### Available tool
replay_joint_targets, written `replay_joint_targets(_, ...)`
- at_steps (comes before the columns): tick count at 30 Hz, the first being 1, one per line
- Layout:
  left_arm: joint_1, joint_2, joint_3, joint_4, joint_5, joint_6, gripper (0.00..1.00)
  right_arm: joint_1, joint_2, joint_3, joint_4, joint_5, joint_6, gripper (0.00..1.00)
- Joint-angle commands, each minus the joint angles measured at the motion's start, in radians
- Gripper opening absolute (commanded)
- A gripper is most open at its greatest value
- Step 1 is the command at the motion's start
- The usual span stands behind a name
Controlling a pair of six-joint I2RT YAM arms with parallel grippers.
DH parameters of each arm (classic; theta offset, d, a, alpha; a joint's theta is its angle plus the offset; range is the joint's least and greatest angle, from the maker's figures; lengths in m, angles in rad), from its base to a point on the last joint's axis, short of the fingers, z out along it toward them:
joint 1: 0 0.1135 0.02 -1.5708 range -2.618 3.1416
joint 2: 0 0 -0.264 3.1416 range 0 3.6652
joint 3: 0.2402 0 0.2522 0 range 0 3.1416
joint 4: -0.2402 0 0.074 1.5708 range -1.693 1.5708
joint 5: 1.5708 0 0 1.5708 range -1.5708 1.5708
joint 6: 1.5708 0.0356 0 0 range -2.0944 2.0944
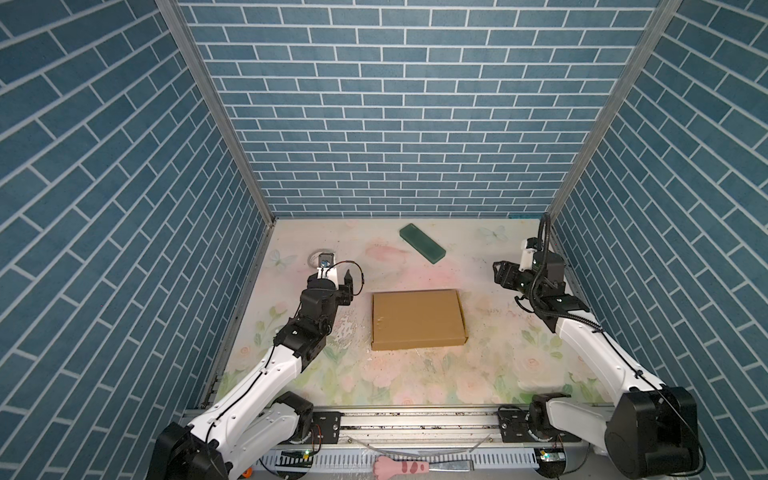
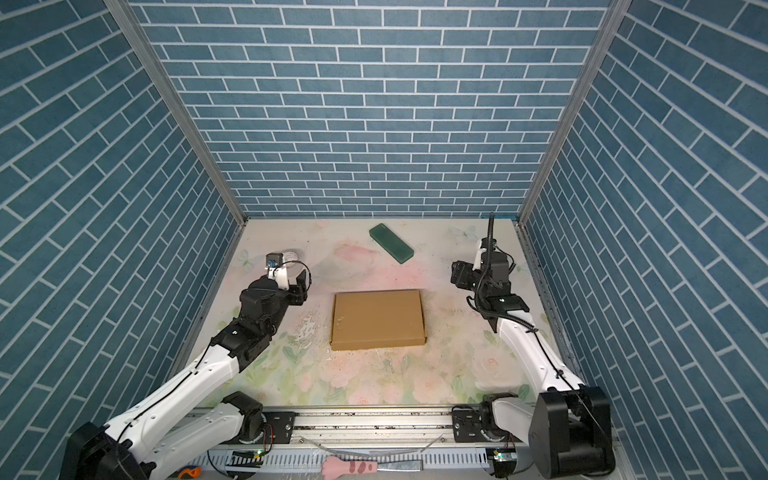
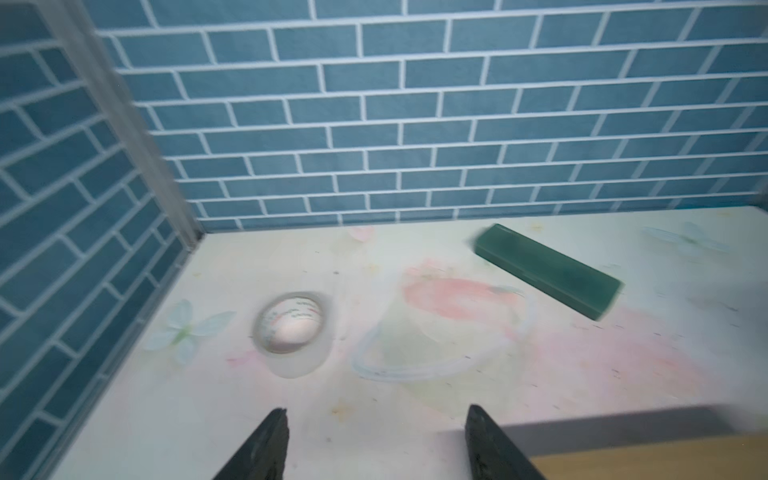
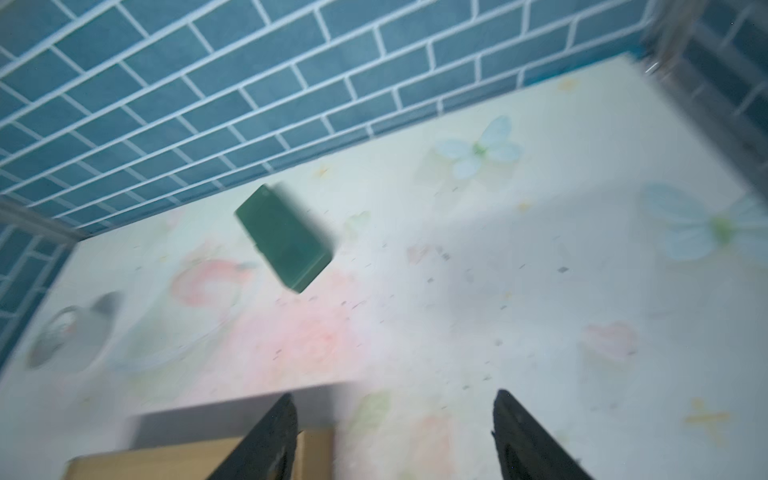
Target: Fold the paper box
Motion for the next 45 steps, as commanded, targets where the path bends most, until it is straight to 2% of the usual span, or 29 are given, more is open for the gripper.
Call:
replay_joint_targets(1,0.002,0.024,-0.071,0.154,-0.248,0.127,0.71,-0.046,0.03,-0.058,0.152,0.299,-0.142,0.74)
replay_joint_targets(8,0.047,0.097,-0.144,0.255,-0.271,0.192,0.73,-0.147,0.045,-0.153,0.248,0.367,-0.132,0.74)
replay_joint_targets(15,0.132,0.109,-0.216,0.327,-0.198,0.164,0.73,-0.199,0.035,-0.241,0.315,0.393,-0.164,0.74)
replay_joint_targets(24,0.249,0.164,-0.289,0.471,-0.07,0.12,0.74,-0.211,0.135,-0.31,0.513,0.372,-0.168,0.73)
replay_joint_targets(29,0.3,0.284,-0.304,0.602,-0.003,0.098,0.74,-0.214,0.218,-0.33,0.644,0.325,-0.162,0.73)
replay_joint_targets(35,0.338,0.396,-0.306,0.792,0.055,0.145,0.75,-0.219,0.291,-0.348,0.77,0.273,-0.175,0.72)
replay_joint_targets(45,0.358,0.579,-0.329,0.996,0.101,0.133,0.75,-0.219,0.301,-0.343,0.773,0.245,-0.191,0.77)
